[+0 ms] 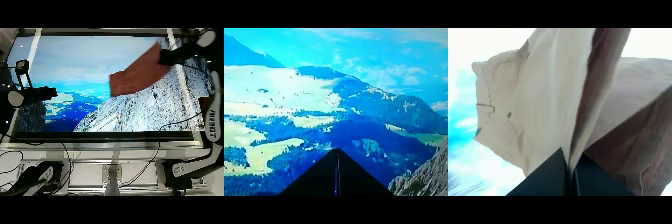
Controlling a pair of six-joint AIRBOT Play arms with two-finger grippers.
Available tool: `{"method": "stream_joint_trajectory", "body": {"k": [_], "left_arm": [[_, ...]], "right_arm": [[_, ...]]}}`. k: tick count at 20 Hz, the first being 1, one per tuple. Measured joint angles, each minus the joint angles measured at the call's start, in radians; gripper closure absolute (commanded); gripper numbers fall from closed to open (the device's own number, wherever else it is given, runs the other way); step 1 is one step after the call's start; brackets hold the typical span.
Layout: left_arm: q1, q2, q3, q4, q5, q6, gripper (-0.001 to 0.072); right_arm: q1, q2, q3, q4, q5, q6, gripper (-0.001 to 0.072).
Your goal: Fold the clothes and pants, and hang the long-sleeved shirts on hangers.
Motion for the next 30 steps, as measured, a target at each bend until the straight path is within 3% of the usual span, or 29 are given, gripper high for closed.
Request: {"method": "stream_joint_trajectory", "body": {"k": [6, 11, 15, 16, 17, 18, 19, 23, 25, 27, 28, 30], "left_arm": [[-0.001, 0.001, 0.021, 0.004, -0.065, 0.007, 0.0696], [-0.001, 0.001, 0.024, 0.004, -0.075, 0.007, 0.0696], [-0.001, 0.001, 0.024, 0.004, -0.077, 0.008, 0.0696], [-0.001, 0.001, 0.024, 0.004, -0.078, 0.008, 0.0696], [-0.001, 0.001, 0.024, 0.004, -0.078, 0.007, 0.0696], [-0.001, 0.001, 0.024, 0.004, -0.078, 0.008, 0.0696], [-0.001, 0.001, 0.024, 0.004, -0.078, 0.008, 0.0696], [0.000, 0.001, 0.024, 0.004, -0.078, 0.008, 0.0696], [0.000, 0.001, 0.024, 0.004, -0.078, 0.008, 0.0696], [0.000, 0.001, 0.024, 0.004, -0.078, 0.008, 0.0695], [0.000, 0.001, 0.024, 0.004, -0.078, 0.008, 0.0696], [0.000, 0.001, 0.024, 0.004, -0.078, 0.008, 0.0696]], "right_arm": [[-0.404, 0.093, 0.002, -0.222, 0.225, 0.052, 0.0705], [-0.698, 0.107, 0.002, -0.276, 0.404, 0.058, 0.0706], [-0.863, 0.110, 0.001, -0.297, 0.468, 0.058, 0.0693], [-0.894, 0.110, 0.001, -0.305, 0.473, 0.058, 0.0532], [-0.921, 0.110, 0.001, -0.306, 0.479, 0.058, 0.0201], [-0.945, 0.110, 0.001, -0.306, 0.486, 0.058, -0.0001], [-0.965, 0.110, 0.001, -0.307, 0.489, 0.057, 0.0030], [-1.031, 0.110, 0.001, -0.309, 0.494, 0.057, 0.0047], [-1.046, 0.110, 0.001, -0.302, 0.492, 0.058, 0.0341], [-1.053, 0.110, 0.001, -0.231, 0.470, 0.053, 0.0539], [-1.051, 0.110, 0.001, -0.165, 0.456, 0.038, 0.0591], [-1.031, 0.110, 0.001, 0.008, 0.425, -0.008, 0.0593]]}}
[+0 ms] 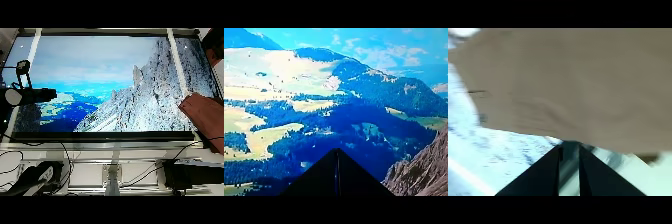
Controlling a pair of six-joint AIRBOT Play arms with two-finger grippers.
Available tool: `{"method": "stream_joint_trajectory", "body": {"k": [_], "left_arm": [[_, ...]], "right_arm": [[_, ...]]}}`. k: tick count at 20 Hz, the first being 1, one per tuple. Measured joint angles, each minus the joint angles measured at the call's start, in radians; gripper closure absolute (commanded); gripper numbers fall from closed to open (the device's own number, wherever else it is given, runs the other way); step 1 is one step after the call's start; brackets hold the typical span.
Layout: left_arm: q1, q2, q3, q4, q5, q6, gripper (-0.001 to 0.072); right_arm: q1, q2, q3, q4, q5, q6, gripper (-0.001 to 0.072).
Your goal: Fold the clothes and pants, and hang the long-sleeved shirts on hangers.
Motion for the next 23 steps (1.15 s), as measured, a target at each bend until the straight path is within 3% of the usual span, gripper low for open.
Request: {"method": "stream_joint_trajectory", "body": {"k": [1, 3, 6, 10, 12, 15, 19, 23], "left_arm": [[0.000, 0.000, 0.000, 0.000, 0.000, 0.000, 0.0696], [0.000, 0.000, 0.000, 0.000, 0.000, 0.000, 0.0696], [0.000, 0.000, 0.000, 0.000, 0.000, 0.000, 0.0695], [0.000, 0.000, 0.000, 0.000, 0.000, 0.000, 0.0696], [0.000, 0.000, 0.000, 0.000, 0.000, 0.000, 0.0695], [0.000, 0.000, 0.000, 0.000, 0.000, 0.000, 0.0695], [0.000, 0.000, 0.000, 0.000, 0.000, 0.000, 0.0696], [0.000, 0.000, 0.000, 0.000, 0.000, 0.000, 0.0695]], "right_arm": [[0.023, 0.000, 0.000, 0.099, -0.013, -0.030, 0.0595], [0.095, 0.002, 0.000, 0.275, -0.022, -0.086, 0.0703], [0.262, 0.018, 0.000, 0.425, -0.027, -0.157, 0.0704], [0.574, 0.040, 0.000, 0.466, -0.018, -0.205, 0.0704], [0.756, 0.044, 0.000, 0.397, 0.004, -0.223, 0.0704], [0.993, 0.045, 0.000, 0.155, 0.001, -0.223, 0.0704], [1.181, 0.040, -0.006, -0.250, -0.100, -0.039, 0.0703], [1.239, 0.040, -0.009, -0.407, -0.164, 0.083, 0.0704]]}}
